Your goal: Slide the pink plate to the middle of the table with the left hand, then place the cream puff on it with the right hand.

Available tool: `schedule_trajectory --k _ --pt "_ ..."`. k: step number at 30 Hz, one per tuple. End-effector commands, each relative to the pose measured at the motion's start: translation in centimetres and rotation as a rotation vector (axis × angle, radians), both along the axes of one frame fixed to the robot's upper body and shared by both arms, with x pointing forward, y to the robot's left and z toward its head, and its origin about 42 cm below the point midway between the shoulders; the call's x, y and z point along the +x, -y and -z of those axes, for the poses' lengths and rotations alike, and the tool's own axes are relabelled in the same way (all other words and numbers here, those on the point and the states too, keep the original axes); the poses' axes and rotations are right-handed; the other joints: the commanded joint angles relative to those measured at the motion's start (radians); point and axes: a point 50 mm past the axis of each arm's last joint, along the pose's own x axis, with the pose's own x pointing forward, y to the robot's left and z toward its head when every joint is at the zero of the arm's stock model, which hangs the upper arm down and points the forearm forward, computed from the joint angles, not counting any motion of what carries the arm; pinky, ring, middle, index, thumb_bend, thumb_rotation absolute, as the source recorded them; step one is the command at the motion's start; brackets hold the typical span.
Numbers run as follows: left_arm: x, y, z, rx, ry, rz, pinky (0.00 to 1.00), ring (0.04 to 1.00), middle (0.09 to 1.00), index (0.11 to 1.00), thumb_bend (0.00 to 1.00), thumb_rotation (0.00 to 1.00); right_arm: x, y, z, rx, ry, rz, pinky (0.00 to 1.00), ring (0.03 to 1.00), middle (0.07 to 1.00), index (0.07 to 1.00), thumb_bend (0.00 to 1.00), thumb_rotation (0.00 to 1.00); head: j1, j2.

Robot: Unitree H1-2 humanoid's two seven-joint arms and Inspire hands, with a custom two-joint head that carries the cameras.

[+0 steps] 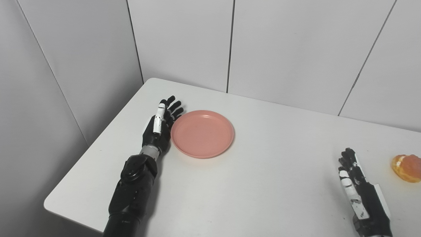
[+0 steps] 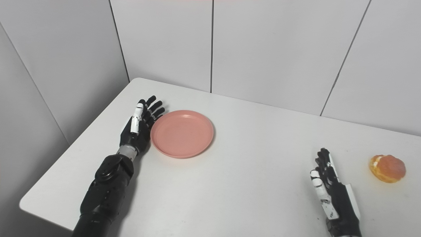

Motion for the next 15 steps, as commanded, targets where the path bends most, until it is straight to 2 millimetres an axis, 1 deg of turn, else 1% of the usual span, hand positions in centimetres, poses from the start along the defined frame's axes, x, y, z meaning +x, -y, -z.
schedule_trajectory --k 1,7,10,11,15 --pt "-0.3 1.2 2.1 -0.024 -0.077 0.042 0.91 0.894 0.898 0.898 0.36 1.0 -2.5 -0.5 4.0 0.02 -0.13 0.013 1.0 1.0 1.0 1.0 0.25 0.82 0.001 0.005" --pt "-0.3 2.7 2.8 -0.034 -0.092 0.101 0.89 0.879 0.884 0.886 0.38 1.0 -2.6 -0.7 3.9 0.026 -0.128 0.01 1.0 0.997 1.0 1.0 0.27 0.85 -0.019 0.021" --pt "-0.4 3.7 2.8 -0.034 -0.102 0.127 0.88 0.876 0.882 0.883 0.39 1.0 -2.5 -0.9 3.8 0.02 -0.12 0.011 1.0 0.996 1.0 1.0 0.29 0.86 -0.034 0.033" --pt "-0.5 4.1 2.9 -0.035 -0.103 0.139 0.88 0.873 0.879 0.883 0.39 1.0 -2.5 -0.9 3.8 0.016 -0.119 0.012 1.0 0.996 1.0 1.0 0.31 0.86 -0.035 0.034" --pt "-0.9 5.4 3.1 -0.029 -0.109 0.174 0.88 0.869 0.876 0.884 0.4 1.0 -2.6 -1.1 3.7 0.01 -0.116 0.017 1.0 0.992 1.0 1.0 0.32 0.87 -0.048 0.044"
